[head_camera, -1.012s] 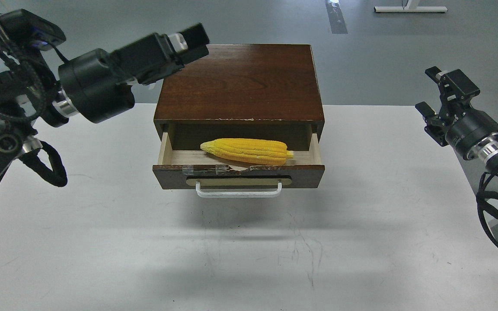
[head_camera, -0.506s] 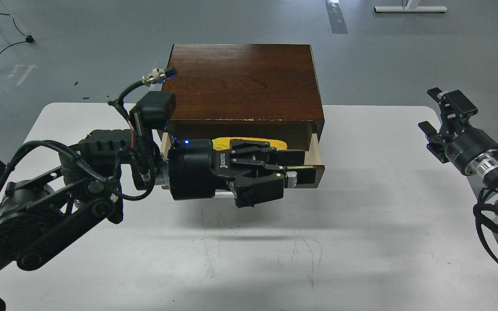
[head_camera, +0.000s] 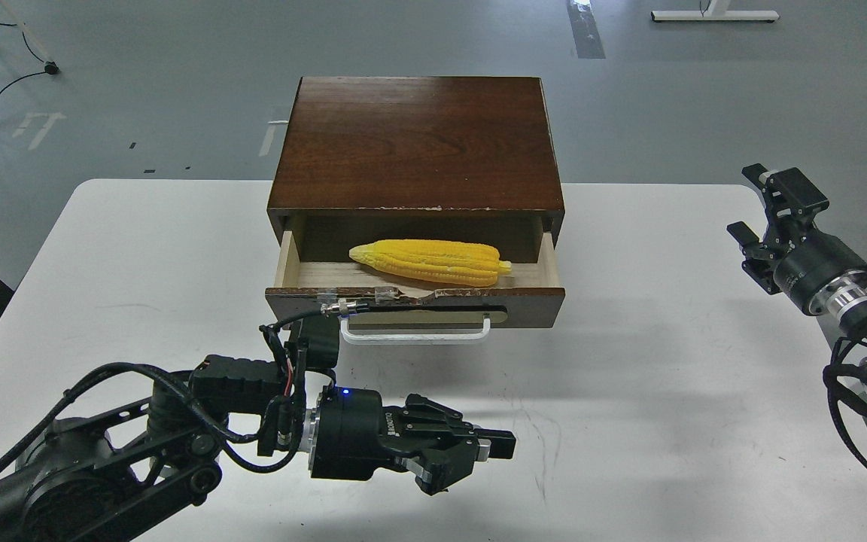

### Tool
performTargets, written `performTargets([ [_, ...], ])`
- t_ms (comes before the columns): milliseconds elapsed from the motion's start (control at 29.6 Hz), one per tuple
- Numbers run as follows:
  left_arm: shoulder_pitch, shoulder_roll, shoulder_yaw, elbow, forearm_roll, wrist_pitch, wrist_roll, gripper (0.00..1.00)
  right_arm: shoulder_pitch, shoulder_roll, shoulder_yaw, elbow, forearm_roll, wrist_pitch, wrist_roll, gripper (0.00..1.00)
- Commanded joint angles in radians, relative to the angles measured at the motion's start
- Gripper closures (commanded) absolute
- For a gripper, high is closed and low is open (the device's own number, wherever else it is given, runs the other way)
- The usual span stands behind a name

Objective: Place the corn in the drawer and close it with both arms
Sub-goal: 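Bring the left gripper up against the drawer front below the handle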

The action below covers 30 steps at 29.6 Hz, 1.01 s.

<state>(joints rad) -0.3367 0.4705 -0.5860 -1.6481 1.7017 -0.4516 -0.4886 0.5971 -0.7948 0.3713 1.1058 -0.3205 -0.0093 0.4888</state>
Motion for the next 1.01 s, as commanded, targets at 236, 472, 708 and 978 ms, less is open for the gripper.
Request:
performTargets([
  [236,0.015,0.017,-0.014,0.117,-0.244,0.04,0.0,1.0,-0.008,0.0,0.0,0.002,0.0,0.0,0.0,0.01],
  [472,0.016,0.019,-0.034,0.183,-0.289,0.07,0.0,1.0,-0.01,0.012,-0.002,0.002,0.0,0.0,0.0,0.01],
  [708,0.018,0.027,-0.035,0.195,-0.324,0.097,0.01,1.0,-0.01,0.016,-0.002,0.002,0.0,0.002,0.0,0.01],
  [978,0.027,0.027,-0.037,0.195,-0.326,0.097,0.01,1.0,-0.01,0.016,-0.002,0.002,0.0,0.002,0.0,0.01],
])
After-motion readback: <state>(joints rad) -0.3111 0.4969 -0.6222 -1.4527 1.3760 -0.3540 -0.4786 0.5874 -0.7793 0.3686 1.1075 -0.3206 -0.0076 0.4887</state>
